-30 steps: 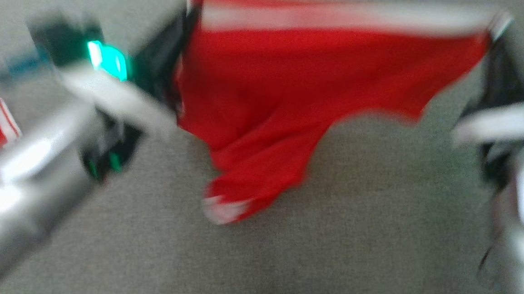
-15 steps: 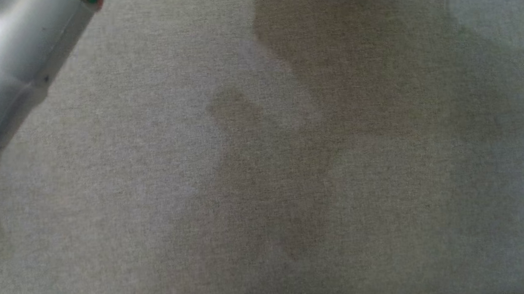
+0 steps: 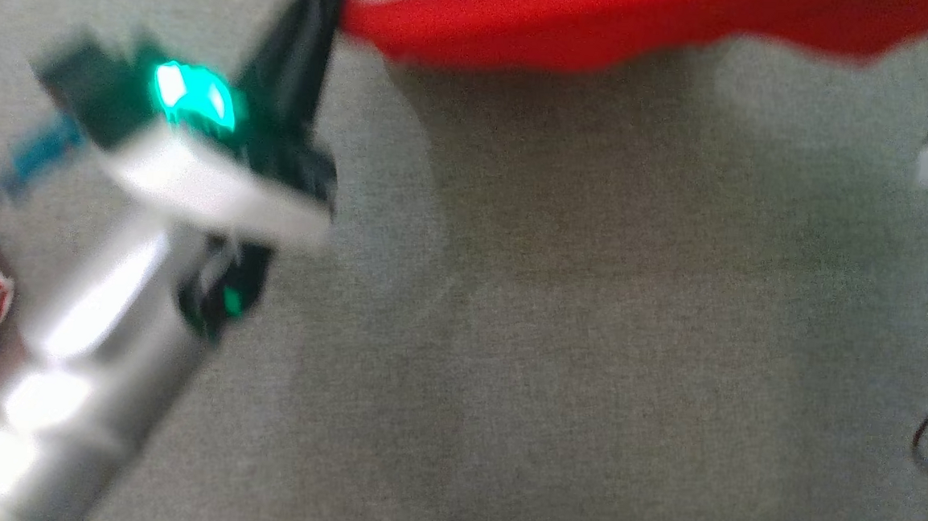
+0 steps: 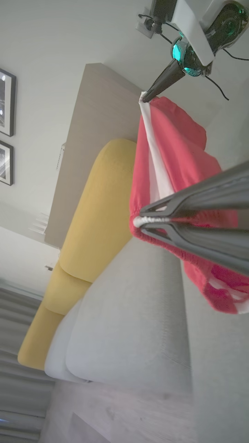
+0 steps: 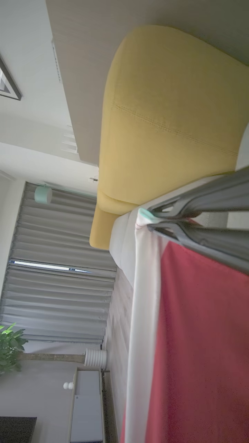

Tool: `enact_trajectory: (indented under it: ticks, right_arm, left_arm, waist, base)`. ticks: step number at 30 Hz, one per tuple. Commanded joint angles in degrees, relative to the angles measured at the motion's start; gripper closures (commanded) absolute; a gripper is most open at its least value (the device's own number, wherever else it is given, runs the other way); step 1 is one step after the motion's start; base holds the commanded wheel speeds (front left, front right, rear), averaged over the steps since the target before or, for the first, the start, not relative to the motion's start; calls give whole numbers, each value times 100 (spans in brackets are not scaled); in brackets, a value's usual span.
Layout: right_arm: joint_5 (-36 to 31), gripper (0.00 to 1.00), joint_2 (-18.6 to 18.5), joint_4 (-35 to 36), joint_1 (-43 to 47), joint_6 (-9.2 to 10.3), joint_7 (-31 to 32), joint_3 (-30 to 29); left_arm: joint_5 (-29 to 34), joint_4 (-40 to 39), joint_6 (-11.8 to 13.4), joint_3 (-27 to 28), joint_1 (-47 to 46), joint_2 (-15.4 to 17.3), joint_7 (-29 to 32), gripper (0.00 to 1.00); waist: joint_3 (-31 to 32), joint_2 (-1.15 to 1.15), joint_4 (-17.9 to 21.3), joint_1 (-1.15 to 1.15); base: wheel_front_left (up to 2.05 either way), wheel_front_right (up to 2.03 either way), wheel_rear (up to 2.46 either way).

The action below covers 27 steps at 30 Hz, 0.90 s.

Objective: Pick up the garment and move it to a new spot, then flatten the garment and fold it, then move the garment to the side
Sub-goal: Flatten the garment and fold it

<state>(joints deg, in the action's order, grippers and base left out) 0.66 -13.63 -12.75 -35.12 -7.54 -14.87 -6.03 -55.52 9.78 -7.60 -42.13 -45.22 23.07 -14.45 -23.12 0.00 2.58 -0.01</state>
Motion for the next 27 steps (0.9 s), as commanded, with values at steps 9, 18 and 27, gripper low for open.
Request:
enact_trajectory:
  ticks: [9,18,27]
  right_arm:
    - [34,100,238,802,1781,5,-12,-165]
    - [46,100,656,1405,3450,5,-13,-141]
    - [10,100,847,1915,4391,5,-13,-287]
  left_arm:
    - [532,-512,11,786,2234,-156,-54,100]
    - [754,-584,11,1143,3700,-403,-54,100]
    - [904,-803,11,1161,4755,-503,-54,100]
  waist:
    - [658,0,-214,1]
    - [1181,0,-168,1]
    - [1544,0,-80,1]
  base:
    - [0,0,0]
    - [0,0,0]
    - [0,0,0]
